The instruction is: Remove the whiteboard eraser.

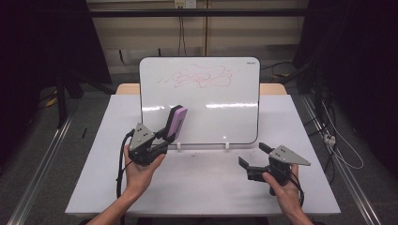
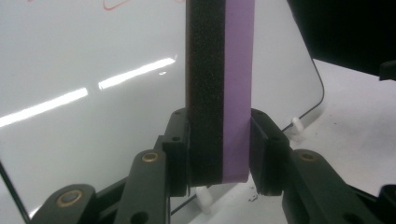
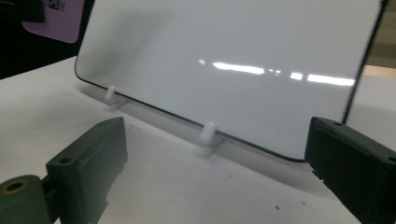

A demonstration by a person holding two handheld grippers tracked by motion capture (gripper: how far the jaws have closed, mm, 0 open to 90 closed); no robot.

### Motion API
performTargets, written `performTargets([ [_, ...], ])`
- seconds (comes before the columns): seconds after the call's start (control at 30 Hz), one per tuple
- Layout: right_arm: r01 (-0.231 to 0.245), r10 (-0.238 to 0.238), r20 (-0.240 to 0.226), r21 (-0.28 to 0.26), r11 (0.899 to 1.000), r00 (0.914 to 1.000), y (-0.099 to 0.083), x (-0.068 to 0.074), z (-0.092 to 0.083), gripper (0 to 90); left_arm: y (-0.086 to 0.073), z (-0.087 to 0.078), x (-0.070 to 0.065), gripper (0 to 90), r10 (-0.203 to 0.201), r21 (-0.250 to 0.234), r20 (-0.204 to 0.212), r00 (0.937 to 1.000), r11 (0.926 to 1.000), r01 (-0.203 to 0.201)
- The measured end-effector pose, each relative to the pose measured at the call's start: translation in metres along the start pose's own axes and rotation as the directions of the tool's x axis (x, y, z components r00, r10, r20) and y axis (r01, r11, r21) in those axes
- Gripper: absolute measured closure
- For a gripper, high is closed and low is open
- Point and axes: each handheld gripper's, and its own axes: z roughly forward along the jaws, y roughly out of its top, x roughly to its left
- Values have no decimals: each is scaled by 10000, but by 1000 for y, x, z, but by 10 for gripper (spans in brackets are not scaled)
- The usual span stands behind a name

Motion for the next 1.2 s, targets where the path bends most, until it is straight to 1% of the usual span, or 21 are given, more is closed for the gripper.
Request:
performTargets([
  [0.07, -325, 321, -320, -123, 9994, 9990, 4, 2, 5, 56, 1, 1, -1, 637, 13, -43, 48, 10000, 10000, -13],
  [0.1, -430, 422, -485, -164, 9989, 9979, 6, 4, 7, 52, 3, 2, -2, 636, -99, -132, 157, 9998, 9999, 102],
  [0.17, -532, 508, -767, -305, 9981, 9958, 11, 7, 12, 41, 5, 4, -4, 636, -114, -192, 292, 9995, 9997, 120],
  [0.27, -477, 434, -916, -461, 9978, 9949, 17, 12, 17, 34, 6, 7, -7, 636, -226, -206, 441, 9988, 9995, 236],
  [0.3, -476, 402, -1125, -635, 9968, 9928, 26, 18, 24, 30, 7, 9, -9, 636, -256, -277, 520, 9983, 9992, 270],
  [0.33, -442, 358, -1189, -689, 9966, 9923, 28, 21, 26, 28, 9, 11, -11, 636, -414, -353, 713, 9966, 9984, 440],
  [0.47, -460, 293, -1574, -1035, 9936, 9871, 41, 31, 39, 35, 14, 14, -13, 637, -554, -520, 894, 9945, 9968, 602],
  [0.5, -477, 283, -1660, -1136, 9924, 9857, 44, 33, 42, 39, 17, 17, -14, 636, -745, -619, 1039, 9918, 9948, 812],
  [0.6, -818, 504, -1871, -1644, 9830, 9811, 52, 39, 50, 60, 20, 21, -16, 636, -858, -674, 1160, 9895, 9933, 941],
  [0.67, -1042, 639, -2007, -1972, 9748, 9776, 57, 42, 54, 83, 23, 25, -19, 637, -1092, -884, 1342, 9849, 9886, 1217],
  [0.7, -1181, 720, -2114, -2139, 9697, 9747, 60, 43, 56, 98, 23, 25, -19, 636, -1092, -884, 1342, 9849, 9886, 1217],
  [0.73, -1297, 779, -2213, -2300, 9645, 9721, 62, 45, 58, 114, 23, 27, -21, 636, -1161, -875, 1487, 9820, 9876, 1300],
  [0.8, -1324, 744, -2200, -2624, 9558, 9727, 66, 47, 60, 131, 23, 28, -23, 636, -1167, -856, 1512, 9816, 9877, 1306],
  [0.83, -1468, 835, -2318, -2711, 9513, 9692, 67, 48, 62, 141, 23, 29, -23, 636, -1195, -864, 1520, 9811, 9873, 1337],
  [0.9, -1652, 963, -2427, -2818, 9451, 9653, 68, 51, 66, 147, 23, 29, -24, 636, -1219, -883, 1525, 9808, 9867, 1364],
  [0.93, -1695, 991, -2462, -2840, 9437, 9641, 68, 52, 68, 160, 22, 29, -25, 636, -1152, -840, 1558, 9810, 9880, 1294],
  [1.0, -1720, 1002, -2467, -2897, 9415, 9639, 68, 53, 70, 172, 21, 30, -26, 637, -1170, -831, 1550, 9810, 9879, 1309],
  [1.03, -1788, 1040, -2494, -2994, 9372, 9628, 68, 55, 73, 189, 21, 30, -27, 636, -1141, -837, 1548, 9813, 9882, 1281],
  [1.07, -1893, 1134, -2555, -2957, 9363, 9601, 68, 56, 75, 194, 20, 30, -27, 636, -1085, -798, 1525, 9823, 9894, 1217],
  [1.17, -2036, 1280, -2574, -2934, 9340, 9578, 69, 57, 78, 204, 18, 32, -29, 636, -1160, -714, 1548, 9811, 9892, 1282],
  [1.2, -2290, 1507, -2681, -2905, 9291, 9515, 68, 57, 82, 235, 17, 33, -31, 636, -1097, -693, 1538, 9820, 9902, 1214],
])
